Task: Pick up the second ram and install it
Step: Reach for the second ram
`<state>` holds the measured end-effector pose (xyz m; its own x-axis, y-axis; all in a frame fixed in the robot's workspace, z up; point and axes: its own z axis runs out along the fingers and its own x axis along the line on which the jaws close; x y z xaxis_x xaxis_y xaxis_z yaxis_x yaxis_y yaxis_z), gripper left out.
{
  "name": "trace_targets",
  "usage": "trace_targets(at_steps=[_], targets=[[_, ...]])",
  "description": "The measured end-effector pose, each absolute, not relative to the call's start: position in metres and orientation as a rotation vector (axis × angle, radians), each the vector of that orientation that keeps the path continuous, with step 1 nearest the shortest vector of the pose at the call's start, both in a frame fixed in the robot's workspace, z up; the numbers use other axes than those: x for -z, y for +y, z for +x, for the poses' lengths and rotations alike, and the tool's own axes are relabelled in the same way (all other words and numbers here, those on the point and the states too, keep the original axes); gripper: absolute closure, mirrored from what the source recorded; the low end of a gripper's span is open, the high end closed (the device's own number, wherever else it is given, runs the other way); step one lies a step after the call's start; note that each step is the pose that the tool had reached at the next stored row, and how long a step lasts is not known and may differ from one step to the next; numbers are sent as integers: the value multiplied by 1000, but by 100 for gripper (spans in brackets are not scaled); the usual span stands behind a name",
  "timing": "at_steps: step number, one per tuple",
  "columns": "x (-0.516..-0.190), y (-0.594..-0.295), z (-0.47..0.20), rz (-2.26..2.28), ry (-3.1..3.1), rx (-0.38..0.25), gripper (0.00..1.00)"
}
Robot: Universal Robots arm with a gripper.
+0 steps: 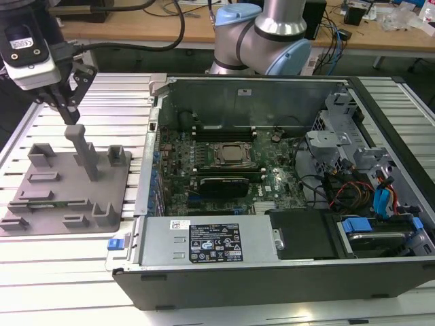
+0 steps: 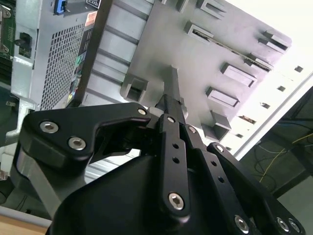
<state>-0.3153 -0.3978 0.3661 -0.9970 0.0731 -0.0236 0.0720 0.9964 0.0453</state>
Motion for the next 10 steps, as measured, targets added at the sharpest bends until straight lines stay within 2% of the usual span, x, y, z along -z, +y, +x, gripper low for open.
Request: trace_targets(at_steps=[10], targets=[[-347, -406, -332, 110, 3116, -69, 92]])
